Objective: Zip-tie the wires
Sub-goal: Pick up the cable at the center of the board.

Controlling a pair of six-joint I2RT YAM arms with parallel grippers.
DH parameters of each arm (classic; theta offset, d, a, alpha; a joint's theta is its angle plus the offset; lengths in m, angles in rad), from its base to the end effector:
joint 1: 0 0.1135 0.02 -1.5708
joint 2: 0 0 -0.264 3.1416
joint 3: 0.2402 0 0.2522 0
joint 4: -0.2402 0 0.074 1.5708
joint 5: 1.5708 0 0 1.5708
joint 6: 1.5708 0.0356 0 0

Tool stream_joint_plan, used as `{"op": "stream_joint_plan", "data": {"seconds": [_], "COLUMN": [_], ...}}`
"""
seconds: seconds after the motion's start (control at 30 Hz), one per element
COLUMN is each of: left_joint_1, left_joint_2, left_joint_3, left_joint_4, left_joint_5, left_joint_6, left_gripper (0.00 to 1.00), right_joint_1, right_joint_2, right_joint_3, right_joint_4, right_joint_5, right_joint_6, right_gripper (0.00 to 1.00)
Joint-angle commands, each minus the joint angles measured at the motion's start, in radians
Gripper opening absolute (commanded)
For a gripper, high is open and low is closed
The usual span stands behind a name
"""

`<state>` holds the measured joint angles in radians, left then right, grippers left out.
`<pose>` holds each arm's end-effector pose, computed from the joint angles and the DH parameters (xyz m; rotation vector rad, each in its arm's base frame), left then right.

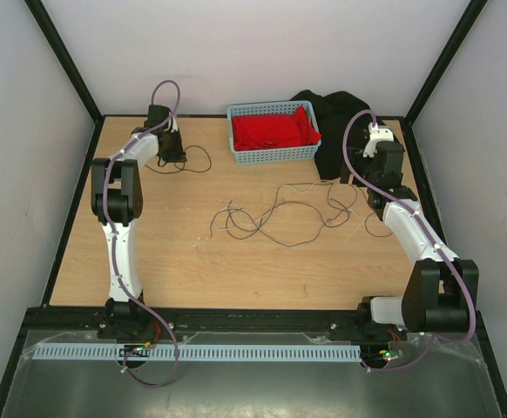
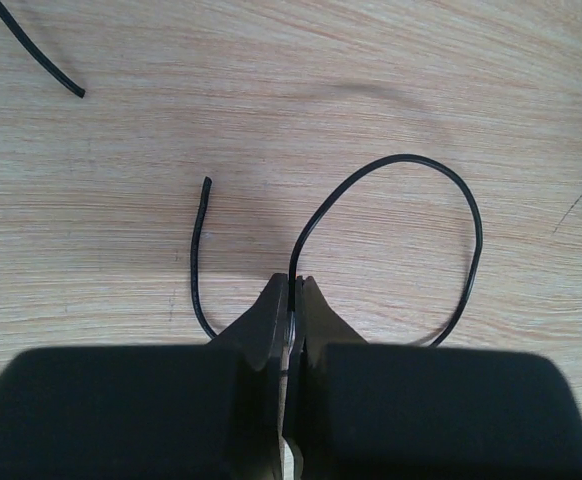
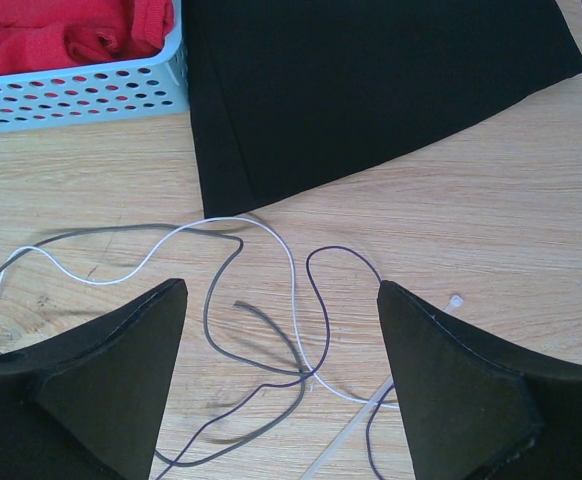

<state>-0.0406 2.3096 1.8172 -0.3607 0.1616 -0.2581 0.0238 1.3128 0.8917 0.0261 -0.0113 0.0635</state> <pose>0.5131 -0.0266 0.1635 -0.1908 2.4287 -0.3309 0.3018 0.0076 0.2812 0.0316 1.9661 0.0683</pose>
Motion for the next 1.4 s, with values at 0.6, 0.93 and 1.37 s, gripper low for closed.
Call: {"op": "stream_joint_plan", "data": {"seconds": [0.6,0.93,1.37], "left_joint_1": [0.027,0.024,-0.073], "left_joint_2": [-0.565,-0.773,-0.918], "left_joint_3": [0.042,0.043,-0.054], "left_joint_4": [0.086,0.135,0.283], "left_joint_5": [0.187,0.332,0.421], "left_joint_6": [-0.150,-0.287,-0.479], "left_gripper": [0.00,0.00,0.00], "right_joint_1": [0.035,0.212,0.503], "right_joint_2": [-0.088,-0.067,-0.009], "right_joint_3": [-0.163,-0.210,-0.218], "right_joint_4": [0.553,0.931,1.132], "right_joint_5": [-0.531,-0.635,-0.531], "right_joint_6": [0.380,0.601,0.362], "right_gripper": [0.99,0.99,0.99]}}
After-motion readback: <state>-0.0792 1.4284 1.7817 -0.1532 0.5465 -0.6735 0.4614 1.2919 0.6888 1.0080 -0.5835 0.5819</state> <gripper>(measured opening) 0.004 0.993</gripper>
